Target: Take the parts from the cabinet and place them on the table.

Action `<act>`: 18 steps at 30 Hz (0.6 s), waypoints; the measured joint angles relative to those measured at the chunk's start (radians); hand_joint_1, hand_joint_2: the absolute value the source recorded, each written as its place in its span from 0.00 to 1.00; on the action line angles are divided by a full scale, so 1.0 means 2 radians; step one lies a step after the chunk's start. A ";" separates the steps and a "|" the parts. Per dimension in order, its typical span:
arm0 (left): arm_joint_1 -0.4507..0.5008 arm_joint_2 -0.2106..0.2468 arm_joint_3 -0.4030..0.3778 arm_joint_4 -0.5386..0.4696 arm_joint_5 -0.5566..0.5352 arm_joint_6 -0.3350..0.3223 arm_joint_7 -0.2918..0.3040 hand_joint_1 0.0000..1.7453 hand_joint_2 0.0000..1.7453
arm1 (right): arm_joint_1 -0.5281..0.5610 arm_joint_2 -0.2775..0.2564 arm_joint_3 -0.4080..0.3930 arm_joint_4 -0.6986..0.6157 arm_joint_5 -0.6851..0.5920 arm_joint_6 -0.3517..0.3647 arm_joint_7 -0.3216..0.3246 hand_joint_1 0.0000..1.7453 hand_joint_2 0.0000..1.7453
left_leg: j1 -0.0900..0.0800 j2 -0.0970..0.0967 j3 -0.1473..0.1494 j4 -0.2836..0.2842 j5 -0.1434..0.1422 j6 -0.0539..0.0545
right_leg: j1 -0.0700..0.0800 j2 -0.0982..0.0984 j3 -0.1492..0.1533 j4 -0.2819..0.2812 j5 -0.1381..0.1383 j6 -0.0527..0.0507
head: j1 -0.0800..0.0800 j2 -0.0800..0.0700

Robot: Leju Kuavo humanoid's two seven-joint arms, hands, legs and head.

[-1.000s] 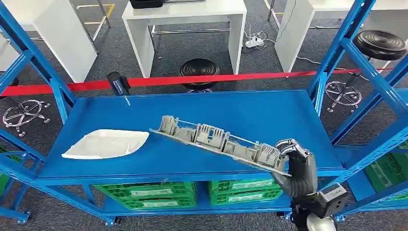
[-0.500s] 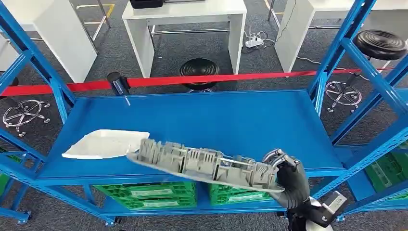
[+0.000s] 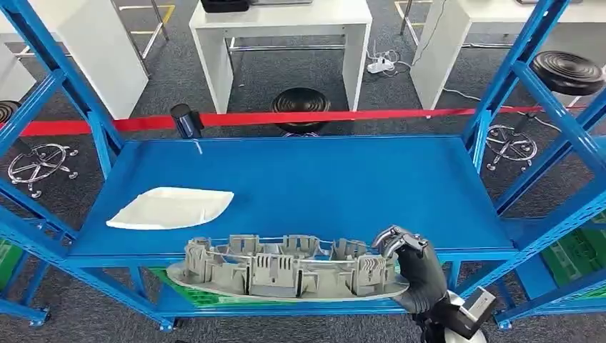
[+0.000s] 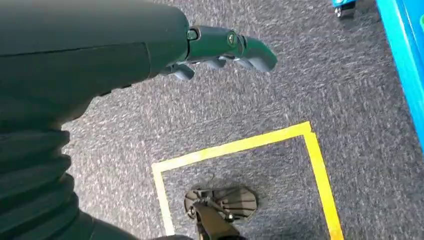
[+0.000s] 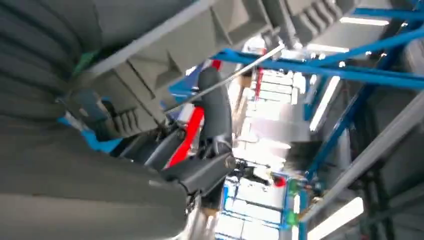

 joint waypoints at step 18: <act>-0.003 0.001 0.014 -0.001 0.013 -0.016 -0.002 0.00 1.00 | -0.026 -0.001 0.001 0.016 -0.010 0.008 -0.006 1.00 1.00 | 0.006 -0.002 -0.085 0.113 -0.022 -0.028 | 0.002 0.000 0.075 -0.132 0.029 -0.029 | -0.011 0.000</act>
